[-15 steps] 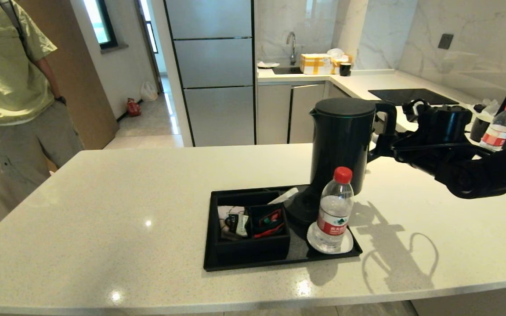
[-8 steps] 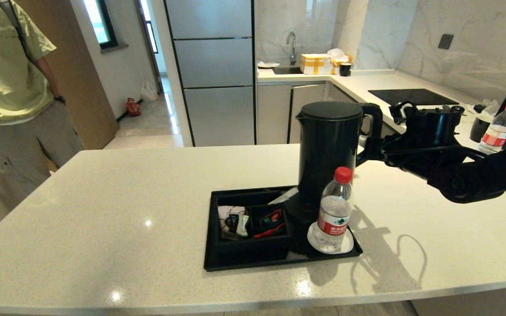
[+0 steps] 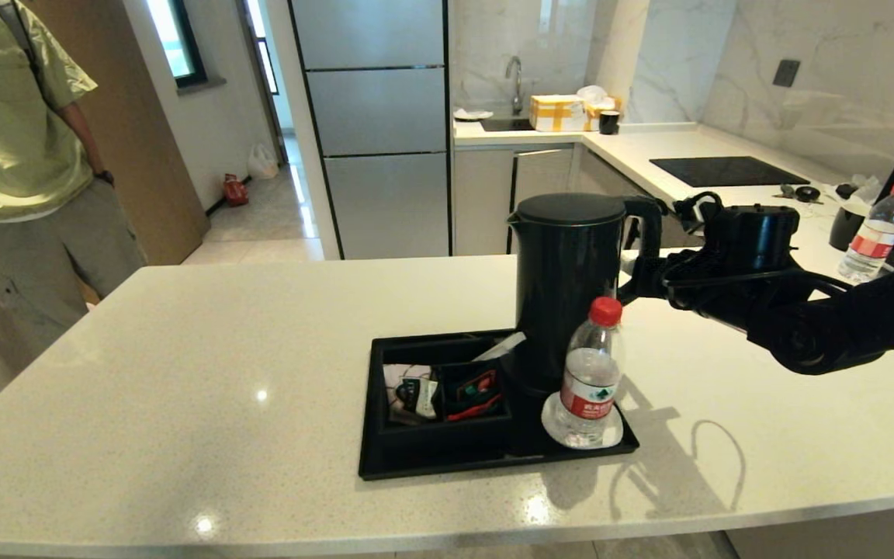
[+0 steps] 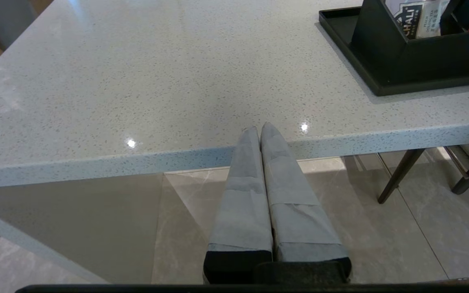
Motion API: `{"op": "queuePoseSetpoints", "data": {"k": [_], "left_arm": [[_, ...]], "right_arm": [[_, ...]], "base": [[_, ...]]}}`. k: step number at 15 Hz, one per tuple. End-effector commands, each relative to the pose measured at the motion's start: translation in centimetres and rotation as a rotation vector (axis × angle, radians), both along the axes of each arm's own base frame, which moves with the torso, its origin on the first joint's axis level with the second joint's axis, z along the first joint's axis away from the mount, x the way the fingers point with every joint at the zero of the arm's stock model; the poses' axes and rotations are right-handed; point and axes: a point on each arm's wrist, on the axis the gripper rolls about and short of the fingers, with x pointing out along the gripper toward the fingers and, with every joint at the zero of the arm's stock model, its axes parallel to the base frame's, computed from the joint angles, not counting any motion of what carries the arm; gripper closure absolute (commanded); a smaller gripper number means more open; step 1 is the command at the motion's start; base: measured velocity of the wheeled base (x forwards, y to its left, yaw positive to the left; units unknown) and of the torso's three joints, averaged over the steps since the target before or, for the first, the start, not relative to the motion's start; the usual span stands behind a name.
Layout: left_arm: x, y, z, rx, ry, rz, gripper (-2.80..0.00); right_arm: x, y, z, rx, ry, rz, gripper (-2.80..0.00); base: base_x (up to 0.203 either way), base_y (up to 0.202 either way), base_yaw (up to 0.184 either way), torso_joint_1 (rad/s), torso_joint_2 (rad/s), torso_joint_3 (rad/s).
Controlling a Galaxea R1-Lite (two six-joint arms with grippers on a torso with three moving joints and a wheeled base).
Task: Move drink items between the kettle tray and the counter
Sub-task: Return the kettle to its original position
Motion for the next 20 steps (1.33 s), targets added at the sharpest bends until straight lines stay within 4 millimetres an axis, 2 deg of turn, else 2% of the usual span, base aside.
{"op": "queuePoseSetpoints", "data": {"k": [1, 15, 16, 20], "left_arm": [[0.0, 0.0, 0.0, 0.0, 0.002, -0.001, 0.0], [0.0, 0.0, 0.0, 0.0, 0.002, -0.001, 0.0], [0.0, 0.0, 0.0, 0.0, 0.002, -0.001, 0.0], [0.0, 0.0, 0.0, 0.0, 0.002, -0.001, 0.0]], "right_arm": [[-0.3, 0.6, -0.1, 0.0, 0.004, 0.017, 0.0], [-0.2, 0.7, -2.1, -0.006, 0.035, 0.088, 0.0], [-0.1, -0.1, -2.1, -0.009, 0.037, 0.087, 0.0], [-0.2, -0.9, -2.2, -0.011, 0.039, 0.095, 0.0]], "base": [[0.0, 0.0, 0.0, 0.0, 0.0, 0.0], [0.0, 0.0, 0.0, 0.0, 0.0, 0.0], [0.0, 0.0, 0.0, 0.0, 0.0, 0.0], [0.0, 0.0, 0.0, 0.0, 0.0, 0.0]]}}
